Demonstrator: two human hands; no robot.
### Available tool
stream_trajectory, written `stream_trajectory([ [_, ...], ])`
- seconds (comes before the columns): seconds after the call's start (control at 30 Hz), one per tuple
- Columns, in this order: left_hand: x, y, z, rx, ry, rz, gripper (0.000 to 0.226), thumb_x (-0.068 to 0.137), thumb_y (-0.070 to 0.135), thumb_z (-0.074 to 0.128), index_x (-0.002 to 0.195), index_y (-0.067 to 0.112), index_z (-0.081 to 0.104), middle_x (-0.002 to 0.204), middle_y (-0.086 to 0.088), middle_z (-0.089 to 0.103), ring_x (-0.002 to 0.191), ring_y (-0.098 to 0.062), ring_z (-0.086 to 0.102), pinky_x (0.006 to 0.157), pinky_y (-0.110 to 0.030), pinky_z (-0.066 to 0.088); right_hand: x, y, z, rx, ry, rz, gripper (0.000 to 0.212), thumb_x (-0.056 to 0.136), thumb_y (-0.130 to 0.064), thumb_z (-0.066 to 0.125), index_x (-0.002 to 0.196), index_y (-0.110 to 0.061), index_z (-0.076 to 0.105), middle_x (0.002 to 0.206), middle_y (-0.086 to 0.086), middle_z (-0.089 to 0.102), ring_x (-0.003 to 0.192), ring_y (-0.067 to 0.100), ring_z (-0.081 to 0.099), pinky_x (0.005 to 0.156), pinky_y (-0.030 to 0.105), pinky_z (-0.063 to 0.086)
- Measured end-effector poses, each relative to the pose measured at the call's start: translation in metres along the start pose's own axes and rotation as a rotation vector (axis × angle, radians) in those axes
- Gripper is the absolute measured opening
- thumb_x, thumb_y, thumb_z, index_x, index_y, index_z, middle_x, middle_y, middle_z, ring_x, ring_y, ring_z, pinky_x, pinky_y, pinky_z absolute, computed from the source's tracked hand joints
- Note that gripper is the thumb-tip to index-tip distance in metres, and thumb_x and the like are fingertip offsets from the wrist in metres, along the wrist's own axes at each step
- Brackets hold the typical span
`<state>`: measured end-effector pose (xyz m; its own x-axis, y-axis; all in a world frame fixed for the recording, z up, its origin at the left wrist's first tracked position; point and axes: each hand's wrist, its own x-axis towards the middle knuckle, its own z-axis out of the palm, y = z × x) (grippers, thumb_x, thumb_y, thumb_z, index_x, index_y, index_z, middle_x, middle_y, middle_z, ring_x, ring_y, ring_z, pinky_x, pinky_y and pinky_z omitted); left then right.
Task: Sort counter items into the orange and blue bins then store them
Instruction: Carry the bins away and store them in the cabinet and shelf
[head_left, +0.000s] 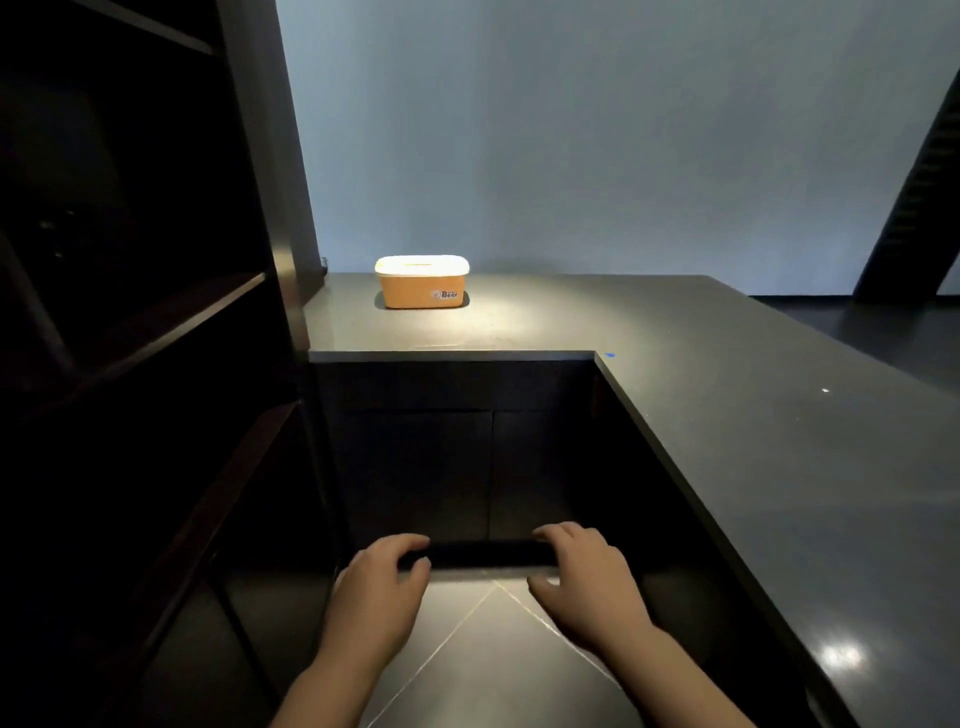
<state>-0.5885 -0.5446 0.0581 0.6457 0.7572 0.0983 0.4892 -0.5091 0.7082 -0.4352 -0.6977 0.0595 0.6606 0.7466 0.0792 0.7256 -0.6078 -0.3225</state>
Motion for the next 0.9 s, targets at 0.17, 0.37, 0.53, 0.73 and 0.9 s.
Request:
stream_trajectory([
  [0.17,0.073,-0.022,0.021,-0.001,-0.027,-0.080,0.027,0.089,0.033,0.057,0.116,0.036,0.062,0.119,0.018,0.061,0.113,-0.004,0.053,0.099,-0.029,0.044,0.086,-0.003,0.022,0.000,-0.066,-0.069,0.052,0.085,-0.040,0.048,0.136,-0.032,0.042,0.137,-0.014,0.045,0.123,0.011,0.042,0.101,0.028,0.034],
  [0.37,0.225,-0.039,0.018,-0.001,-0.006,-0.051,0.029,0.091,0.033,0.055,0.120,0.035,0.060,0.121,0.019,0.059,0.113,-0.003,0.052,0.098,-0.026,0.043,0.232,-0.008,0.033,-0.010,-0.057,-0.050,0.051,0.087,-0.041,0.049,0.137,-0.033,0.040,0.138,-0.014,0.044,0.125,0.011,0.042,0.102,0.028,0.033],
  [0.53,0.349,-0.033,-0.007,0.057,0.066,-0.003,0.031,0.092,0.034,0.055,0.123,0.035,0.058,0.126,0.017,0.058,0.120,-0.006,0.050,0.103,-0.029,0.042,0.342,-0.023,0.024,0.060,0.029,-0.040,0.059,0.088,-0.042,0.051,0.144,-0.033,0.033,0.142,-0.013,0.042,0.128,0.010,0.040,0.104,0.028,0.033],
  [0.73,0.450,-0.018,0.016,0.060,-0.016,0.055,0.030,0.092,0.034,0.055,0.121,0.036,0.059,0.123,0.018,0.059,0.119,-0.005,0.051,0.103,-0.030,0.042,0.430,-0.004,0.036,0.123,0.007,0.017,0.063,0.087,-0.041,0.053,0.145,-0.033,0.029,0.141,-0.013,0.043,0.127,0.010,0.040,0.104,0.028,0.032],
  [0.9,0.535,-0.018,0.045,0.053,0.000,0.030,0.029,0.091,0.032,0.056,0.120,0.033,0.061,0.122,0.017,0.061,0.118,-0.007,0.052,0.102,-0.028,0.041,0.531,0.021,0.034,0.117,0.017,-0.012,0.062,0.087,-0.039,0.051,0.145,-0.030,0.031,0.142,-0.009,0.043,0.131,0.014,0.039,0.106,0.032,0.032],
])
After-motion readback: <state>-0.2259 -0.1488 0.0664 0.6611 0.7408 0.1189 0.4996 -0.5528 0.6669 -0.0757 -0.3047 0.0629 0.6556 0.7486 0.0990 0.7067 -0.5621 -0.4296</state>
